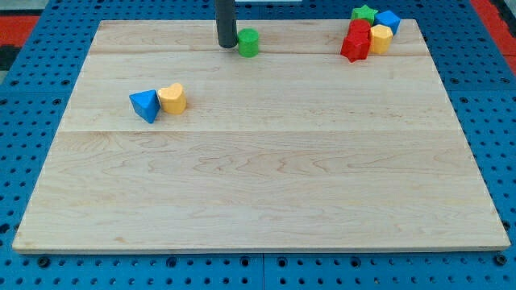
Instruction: Move green circle to the left of red star
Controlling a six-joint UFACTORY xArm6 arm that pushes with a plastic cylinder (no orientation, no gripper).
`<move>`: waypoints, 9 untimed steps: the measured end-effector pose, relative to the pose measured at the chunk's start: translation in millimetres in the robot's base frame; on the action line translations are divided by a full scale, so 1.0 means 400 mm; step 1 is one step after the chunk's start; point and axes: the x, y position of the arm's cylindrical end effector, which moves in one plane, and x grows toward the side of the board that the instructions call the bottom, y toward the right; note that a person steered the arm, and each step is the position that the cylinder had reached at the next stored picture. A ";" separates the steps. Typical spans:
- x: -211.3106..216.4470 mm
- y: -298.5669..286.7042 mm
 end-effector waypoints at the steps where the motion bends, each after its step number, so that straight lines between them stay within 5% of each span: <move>1: 0.000 0.002; 9: -0.005 0.244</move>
